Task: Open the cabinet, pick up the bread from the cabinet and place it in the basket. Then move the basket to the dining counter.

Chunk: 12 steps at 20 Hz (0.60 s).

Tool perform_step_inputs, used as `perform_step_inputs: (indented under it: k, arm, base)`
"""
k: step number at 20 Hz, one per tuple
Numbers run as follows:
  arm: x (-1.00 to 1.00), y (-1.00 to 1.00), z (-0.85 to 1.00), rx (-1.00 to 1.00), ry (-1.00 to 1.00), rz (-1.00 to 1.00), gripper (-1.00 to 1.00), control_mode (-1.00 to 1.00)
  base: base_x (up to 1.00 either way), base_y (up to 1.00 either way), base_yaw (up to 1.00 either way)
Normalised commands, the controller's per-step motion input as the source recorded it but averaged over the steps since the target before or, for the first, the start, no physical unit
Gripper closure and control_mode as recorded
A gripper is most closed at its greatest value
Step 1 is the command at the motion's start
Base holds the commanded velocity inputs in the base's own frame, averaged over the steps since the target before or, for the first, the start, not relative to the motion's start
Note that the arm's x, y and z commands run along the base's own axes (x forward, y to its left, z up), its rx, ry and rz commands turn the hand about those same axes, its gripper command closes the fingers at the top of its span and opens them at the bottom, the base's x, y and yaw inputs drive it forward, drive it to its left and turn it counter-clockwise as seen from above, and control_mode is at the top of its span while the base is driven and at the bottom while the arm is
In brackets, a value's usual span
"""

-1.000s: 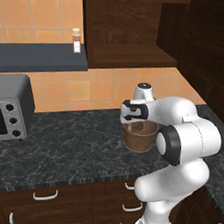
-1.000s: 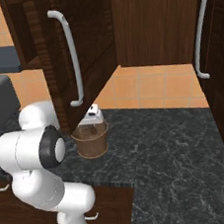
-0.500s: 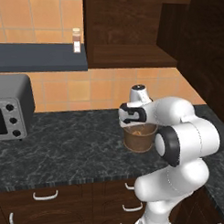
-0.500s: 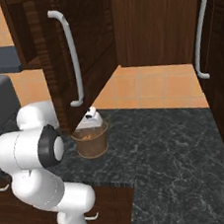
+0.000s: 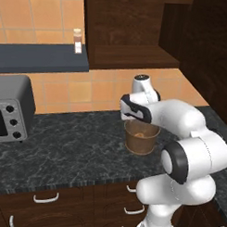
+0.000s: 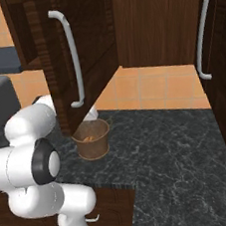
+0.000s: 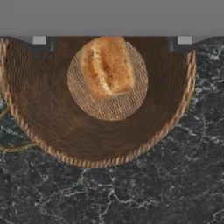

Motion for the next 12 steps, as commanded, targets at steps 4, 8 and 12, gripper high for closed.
perform_step_inputs:
  k: [4,8,12]
  arm:
    - [-0.55,0.01,0.12,0.08,-0.14,-0.43,-1.00,-1.00]
    - [-0.61,0.05,0.06,0.07,-0.10,-0.64,-1.00,-1.00]
    - [-0.51,0.04,0.05,0.09,-0.04,-0.67,-1.00,-1.00]
  base:
    - [0.00,0.00,0.00]
    - [0.00,0.00,0.00]
    - [0.00,0.00,0.00]
